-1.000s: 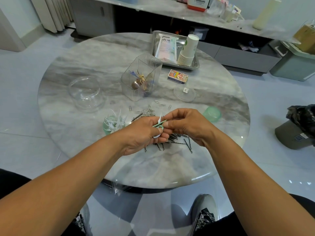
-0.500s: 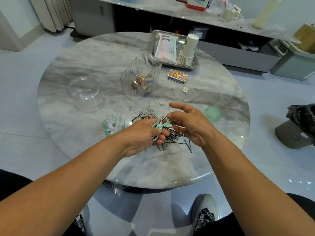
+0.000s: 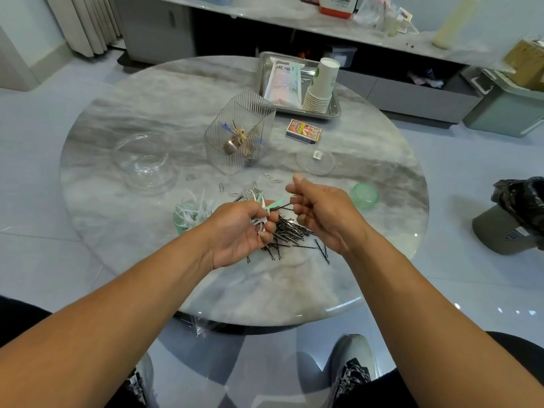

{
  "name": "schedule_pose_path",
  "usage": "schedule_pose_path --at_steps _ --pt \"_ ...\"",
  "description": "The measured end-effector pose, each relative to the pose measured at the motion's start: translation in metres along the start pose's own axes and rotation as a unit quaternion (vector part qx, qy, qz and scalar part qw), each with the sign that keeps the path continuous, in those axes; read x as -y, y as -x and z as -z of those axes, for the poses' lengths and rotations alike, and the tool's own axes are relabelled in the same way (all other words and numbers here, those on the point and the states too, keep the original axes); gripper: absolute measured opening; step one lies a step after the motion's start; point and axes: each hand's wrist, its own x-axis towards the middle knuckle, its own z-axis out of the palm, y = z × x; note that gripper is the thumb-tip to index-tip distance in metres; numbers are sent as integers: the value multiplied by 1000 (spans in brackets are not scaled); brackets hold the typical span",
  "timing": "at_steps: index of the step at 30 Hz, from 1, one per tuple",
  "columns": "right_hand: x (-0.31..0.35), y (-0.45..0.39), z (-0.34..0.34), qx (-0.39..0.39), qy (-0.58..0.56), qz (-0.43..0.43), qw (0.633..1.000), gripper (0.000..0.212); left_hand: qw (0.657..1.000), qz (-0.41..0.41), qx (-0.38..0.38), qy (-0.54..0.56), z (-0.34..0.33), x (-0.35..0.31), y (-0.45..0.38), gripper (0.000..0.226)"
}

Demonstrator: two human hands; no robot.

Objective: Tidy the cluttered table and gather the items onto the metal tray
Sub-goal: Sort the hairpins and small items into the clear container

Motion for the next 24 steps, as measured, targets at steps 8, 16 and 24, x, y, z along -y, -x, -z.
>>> schedule_pose_path --at_steps 8,16,24 --pt "-5 1 -3 41 46 38 997 4 984 -11 66 -165 -6 1 8 12" --pt "-1 4 -8 92 -12 -6 996 22 952 -49 62 -296 -6 5 6 17" --pt "-9 4 -13 99 24 -47 994 17 759 -226 -20 -610 -5 4 9 13"
